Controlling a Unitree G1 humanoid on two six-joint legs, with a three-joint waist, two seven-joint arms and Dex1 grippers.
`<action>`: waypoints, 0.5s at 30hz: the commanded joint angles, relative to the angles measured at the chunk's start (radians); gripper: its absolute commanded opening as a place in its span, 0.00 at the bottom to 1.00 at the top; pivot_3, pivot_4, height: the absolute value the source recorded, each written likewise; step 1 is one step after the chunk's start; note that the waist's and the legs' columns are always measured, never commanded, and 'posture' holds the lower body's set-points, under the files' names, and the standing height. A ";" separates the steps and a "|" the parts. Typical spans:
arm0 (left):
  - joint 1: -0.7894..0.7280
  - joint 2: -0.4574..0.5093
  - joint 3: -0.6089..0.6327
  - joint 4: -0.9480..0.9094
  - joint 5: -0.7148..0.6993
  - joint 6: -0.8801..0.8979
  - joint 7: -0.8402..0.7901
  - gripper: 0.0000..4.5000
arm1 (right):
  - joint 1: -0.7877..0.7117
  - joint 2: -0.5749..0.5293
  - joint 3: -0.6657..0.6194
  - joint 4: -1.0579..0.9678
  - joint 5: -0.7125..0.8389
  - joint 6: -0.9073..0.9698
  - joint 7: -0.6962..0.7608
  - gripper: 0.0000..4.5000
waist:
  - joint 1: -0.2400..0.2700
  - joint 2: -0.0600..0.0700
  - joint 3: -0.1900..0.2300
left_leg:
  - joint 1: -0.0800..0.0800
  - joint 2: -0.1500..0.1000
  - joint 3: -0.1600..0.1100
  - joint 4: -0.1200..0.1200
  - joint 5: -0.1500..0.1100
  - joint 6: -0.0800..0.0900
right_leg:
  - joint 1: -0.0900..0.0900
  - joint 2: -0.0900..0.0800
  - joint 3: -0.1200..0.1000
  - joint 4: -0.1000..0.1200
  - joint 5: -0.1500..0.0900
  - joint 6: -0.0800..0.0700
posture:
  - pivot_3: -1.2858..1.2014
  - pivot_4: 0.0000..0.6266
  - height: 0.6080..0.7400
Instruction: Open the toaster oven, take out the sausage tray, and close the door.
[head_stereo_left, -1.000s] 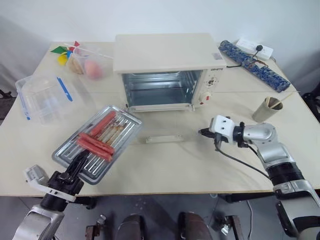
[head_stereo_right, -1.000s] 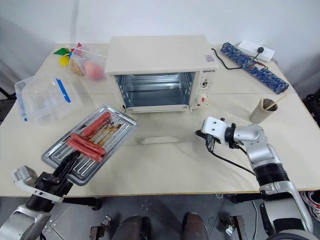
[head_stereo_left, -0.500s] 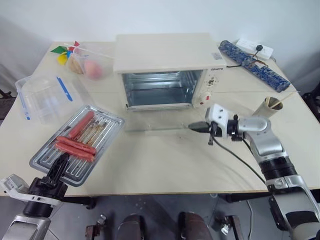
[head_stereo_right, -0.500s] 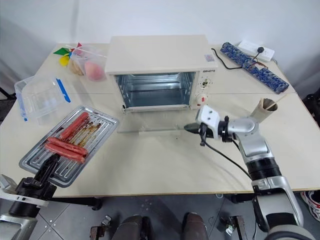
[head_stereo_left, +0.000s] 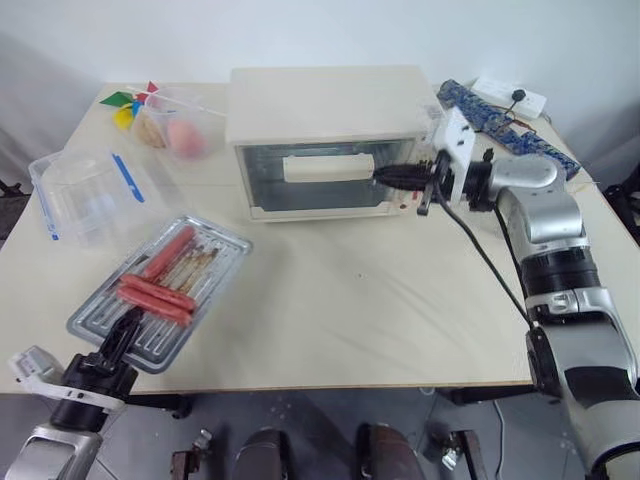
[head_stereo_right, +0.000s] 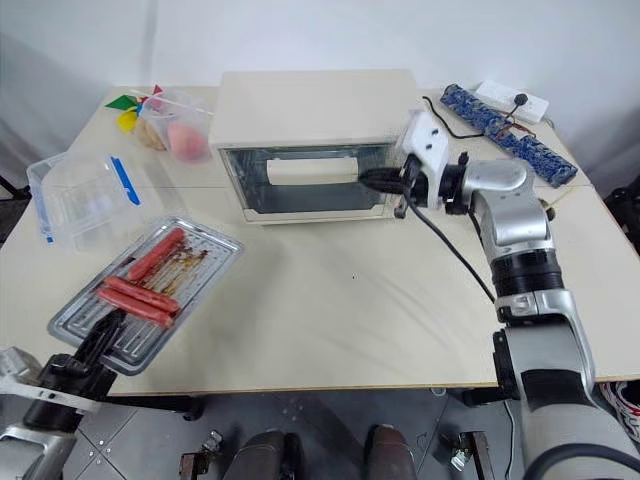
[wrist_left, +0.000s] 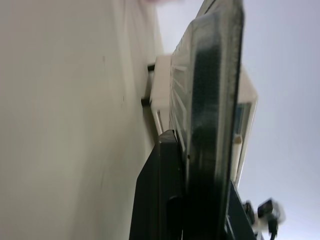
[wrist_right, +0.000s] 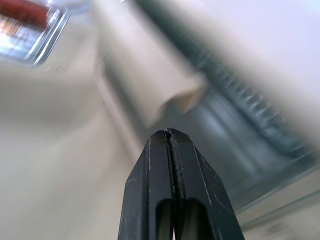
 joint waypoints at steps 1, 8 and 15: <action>0.004 0.002 0.006 -0.015 -0.032 0.005 -0.023 0.00 | -0.062 0.002 -0.032 0.057 0.003 -0.045 0.000 0.01 | 0.000 0.000 0.000 | 0.000 0.000 0.000 0.000 0.000 0.000 | 0.000 0.000 0.000 0.000 0.000 0.000 | 0.52 0.24 1.00; 0.017 0.040 -0.037 0.012 -0.032 0.062 -0.035 0.00 | -0.028 -0.008 -0.026 -0.031 0.040 -0.007 0.062 0.01 | 0.000 0.000 0.000 | 0.000 0.000 0.000 0.000 0.000 0.000 | 0.000 0.000 0.000 0.000 0.000 0.000 | 0.52 0.24 1.00; -0.054 0.125 -0.091 0.065 -0.032 0.125 -0.039 0.00 | 0.080 -0.072 -0.037 -0.271 0.092 0.132 0.104 0.01 | 0.002 0.001 0.000 | 0.000 0.000 0.000 0.000 0.000 0.000 | -0.001 0.000 0.001 0.001 0.000 0.000 | 0.52 0.24 1.00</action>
